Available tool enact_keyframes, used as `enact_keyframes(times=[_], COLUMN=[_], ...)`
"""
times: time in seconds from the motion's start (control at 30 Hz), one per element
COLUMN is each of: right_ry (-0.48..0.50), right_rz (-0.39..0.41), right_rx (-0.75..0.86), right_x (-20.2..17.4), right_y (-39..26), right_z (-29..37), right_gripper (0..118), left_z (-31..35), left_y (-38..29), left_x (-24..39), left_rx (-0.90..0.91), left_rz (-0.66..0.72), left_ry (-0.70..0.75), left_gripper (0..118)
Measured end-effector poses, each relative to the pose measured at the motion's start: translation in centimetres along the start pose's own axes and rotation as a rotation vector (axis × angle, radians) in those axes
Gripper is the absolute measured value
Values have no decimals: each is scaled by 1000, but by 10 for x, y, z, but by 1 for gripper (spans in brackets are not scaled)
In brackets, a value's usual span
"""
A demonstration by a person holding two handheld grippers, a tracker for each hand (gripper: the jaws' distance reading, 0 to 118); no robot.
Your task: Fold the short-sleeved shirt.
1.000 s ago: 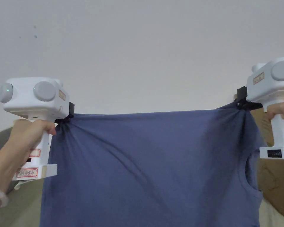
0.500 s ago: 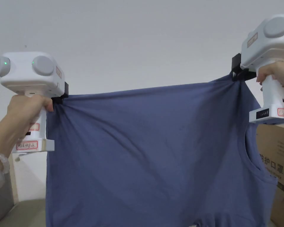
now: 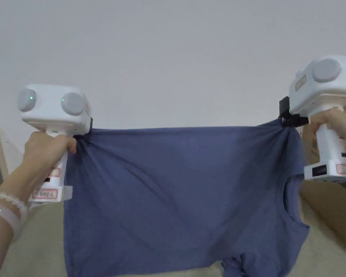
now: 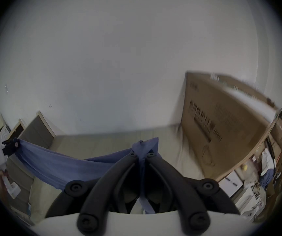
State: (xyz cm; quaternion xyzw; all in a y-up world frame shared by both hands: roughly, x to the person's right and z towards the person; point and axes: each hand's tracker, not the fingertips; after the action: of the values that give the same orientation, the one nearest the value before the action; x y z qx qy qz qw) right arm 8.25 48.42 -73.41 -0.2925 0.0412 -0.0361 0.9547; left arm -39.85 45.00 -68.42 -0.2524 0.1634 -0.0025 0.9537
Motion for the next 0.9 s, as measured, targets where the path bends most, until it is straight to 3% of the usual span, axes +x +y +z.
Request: enact_keyframes(times=[0.27, 0.43, 0.53, 0.57, 0.67, 0.9], right_ry=[-55, -56, -45, -13, 38, 55], right_rz=[-23, -58, -41, -69, -111, 26], right_rx=[-356, -519, -507, -491, -431, -323], right_x=[22, 40, 45, 48, 58, 45], right_y=[-165, -260, -287, -290, -296, -337], right_z=[-174, -211, -189, -180, -152, -8], right_gripper=[3, 3, 3, 3, 3, 3], left_z=[-121, -121, -105, -124, -86, 35], left_y=[-186, -267, -295, -298, -305, -341], left_x=[37, 45, 33, 14, -2, -32], left_rx=[-314, -406, -419, -419, -379, -311], left_rz=[-23, -60, -22, 20, 96, -28], left_ry=[14, -6, -25, -52, -76, -52], left_gripper=[0, 0, 0, 0, 0, 0])
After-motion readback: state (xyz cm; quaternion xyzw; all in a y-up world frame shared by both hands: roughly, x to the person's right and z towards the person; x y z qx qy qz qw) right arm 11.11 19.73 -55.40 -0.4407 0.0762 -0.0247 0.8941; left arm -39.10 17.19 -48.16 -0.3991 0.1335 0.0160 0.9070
